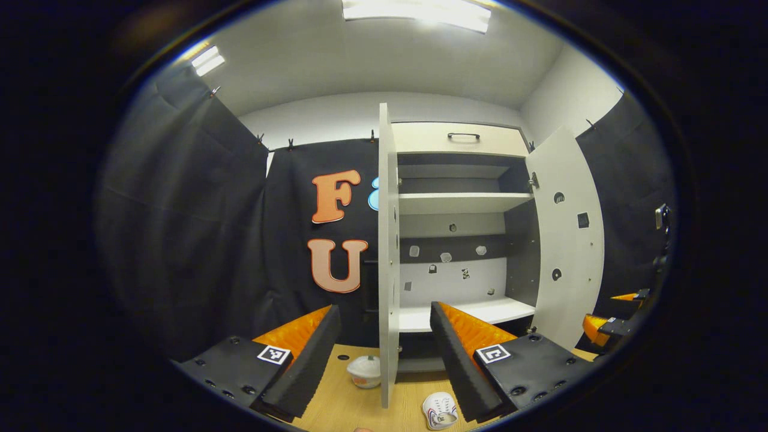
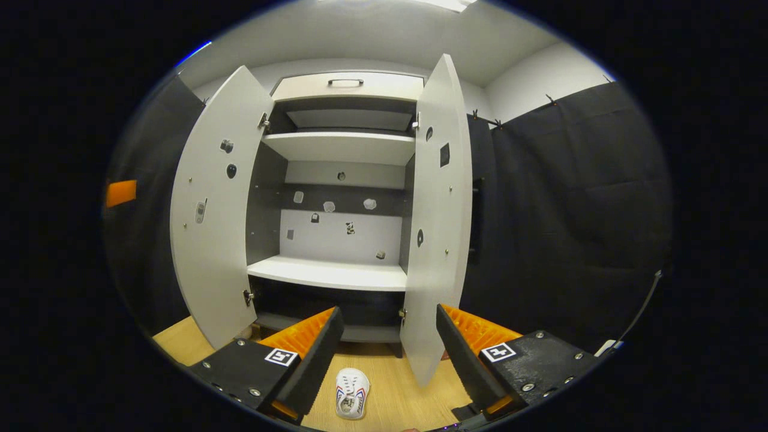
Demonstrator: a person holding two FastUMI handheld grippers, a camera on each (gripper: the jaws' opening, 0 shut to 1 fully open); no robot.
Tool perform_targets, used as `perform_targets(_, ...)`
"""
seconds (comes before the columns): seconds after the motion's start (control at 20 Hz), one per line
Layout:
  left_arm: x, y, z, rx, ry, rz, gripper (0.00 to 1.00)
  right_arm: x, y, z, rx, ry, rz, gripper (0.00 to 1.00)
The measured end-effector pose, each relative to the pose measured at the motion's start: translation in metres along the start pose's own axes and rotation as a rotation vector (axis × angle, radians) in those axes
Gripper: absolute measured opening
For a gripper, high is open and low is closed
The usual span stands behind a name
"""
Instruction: Grab one shoe with the right hand and put it into the shoe cabinet, grab the other shoe with the left hand and put it into the shoe cabinet; then close the right door with the right hand and the left door with the left hand.
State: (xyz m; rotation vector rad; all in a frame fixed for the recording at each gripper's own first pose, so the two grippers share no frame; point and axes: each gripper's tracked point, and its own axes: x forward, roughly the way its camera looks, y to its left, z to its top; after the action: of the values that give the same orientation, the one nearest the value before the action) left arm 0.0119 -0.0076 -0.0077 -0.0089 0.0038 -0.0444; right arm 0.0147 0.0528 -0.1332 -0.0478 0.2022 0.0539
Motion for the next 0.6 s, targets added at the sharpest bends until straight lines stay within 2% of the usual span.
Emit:
perform_targets(0.25, 0.006, 0.0, 0.007, 0.011, -0.003, 0.009, 0.95, 0.023, 0.014, -0.087, -0.032, 0.125, 0.033, 0.95)
perform_targets(0.3, 0.006, -0.001, 0.009, 0.01, -0.004, 0.009, 0.98, 0.029, 0.017, -0.108, -0.037, 0.162, 0.036, 0.96)
perform_targets(0.35, 0.008, -0.002, 0.012, 0.013, -0.005, 0.01, 0.95, 0.035, 0.019, -0.129, -0.039, 0.195, 0.039, 0.96)
perform_targets(0.45, 0.012, -0.004, 0.015, 0.026, -0.011, 0.018, 0.97, 0.046, 0.024, -0.168, -0.038, 0.261, 0.043, 0.96)
perform_targets(0.6, 0.018, -0.007, 0.018, 0.04, -0.019, 0.033, 0.95, 0.057, 0.028, -0.224, -0.028, 0.363, 0.056, 0.96)
